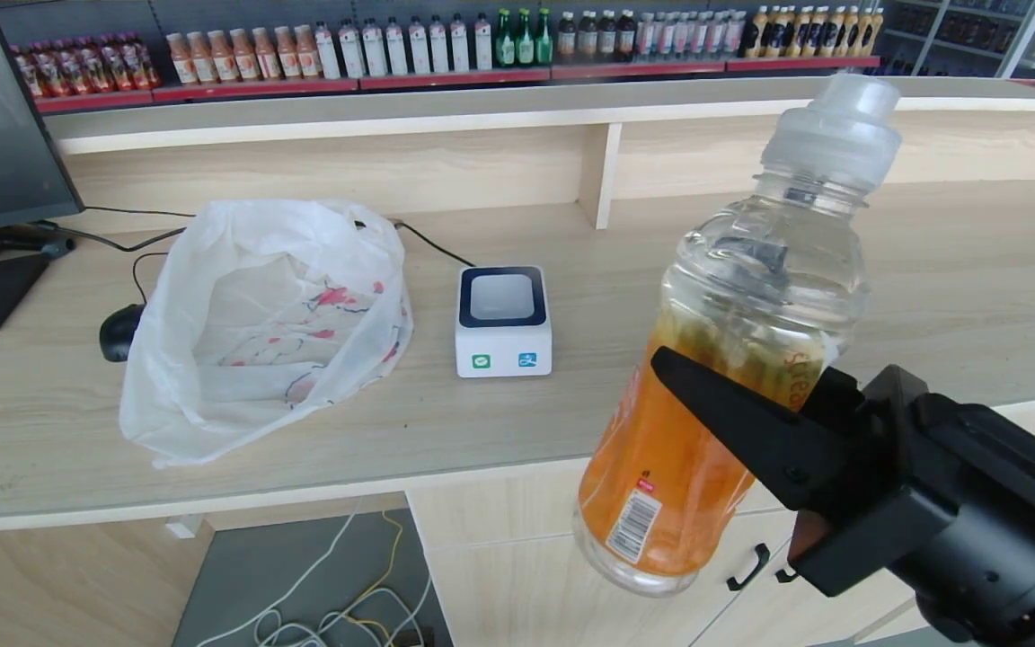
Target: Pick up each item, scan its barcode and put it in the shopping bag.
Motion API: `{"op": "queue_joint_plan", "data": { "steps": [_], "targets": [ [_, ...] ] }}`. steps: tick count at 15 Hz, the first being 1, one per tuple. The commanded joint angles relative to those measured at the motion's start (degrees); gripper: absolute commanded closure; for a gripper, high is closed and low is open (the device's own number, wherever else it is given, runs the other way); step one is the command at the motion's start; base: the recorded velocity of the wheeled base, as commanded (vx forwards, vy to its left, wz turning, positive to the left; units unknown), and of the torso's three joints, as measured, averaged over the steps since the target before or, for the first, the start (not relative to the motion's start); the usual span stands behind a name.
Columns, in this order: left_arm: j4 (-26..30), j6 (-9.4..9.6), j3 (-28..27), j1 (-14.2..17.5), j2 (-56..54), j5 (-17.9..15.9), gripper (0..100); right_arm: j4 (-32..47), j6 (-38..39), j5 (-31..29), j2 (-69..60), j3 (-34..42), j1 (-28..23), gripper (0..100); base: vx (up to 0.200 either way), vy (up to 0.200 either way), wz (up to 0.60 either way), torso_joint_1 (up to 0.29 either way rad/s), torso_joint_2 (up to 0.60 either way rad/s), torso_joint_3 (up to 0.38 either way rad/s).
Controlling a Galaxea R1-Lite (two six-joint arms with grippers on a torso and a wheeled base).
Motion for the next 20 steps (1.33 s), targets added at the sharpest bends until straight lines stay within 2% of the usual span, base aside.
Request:
{"op": "queue_joint_plan", "data": {
  "steps": [1, 4, 7, 10, 20],
  "targets": [
    [0.0, -0.02, 0.0, 0.01, 0.0, 0.0, 0, -0.01, 0.36, 3.9, 1.42, -1.67, 0.27, 100, 0.0, 0.0, 0.0, 0.0, 0.0, 0.0],
    [0.0, -0.02, 0.0, 0.01, 0.0, 0.0, 0, 0.52, 7.66, 8.47, 6.25, -7.91, 0.53, 100, 0.0, 0.0, 0.0, 0.0, 0.0, 0.0],
    [0.0, -0.02, 0.0, 0.01, 0.0, 0.0, 0, 0.43, 13.28, 8.91, 8.63, -13.36, 0.53, 100, 0.0, 0.0, 0.0, 0.0, 0.0, 0.0],
    [0.0, -0.02, 0.0, 0.01, 0.0, 0.0, 0, 0.52, 14.69, 9.61, 8.98, -13.79, 1.94, 100, 0.0, 0.0, 0.0, 0.0, 0.0, 0.0],
    [0.0, -0.02, 0.0, 0.01, 0.0, 0.0, 0, 0.52, 20.31, 11.37, 6.52, -12.92, 1.85, 100, 0.0, 0.0, 0.0, 0.0, 0.0, 0.0]
  ]
}}
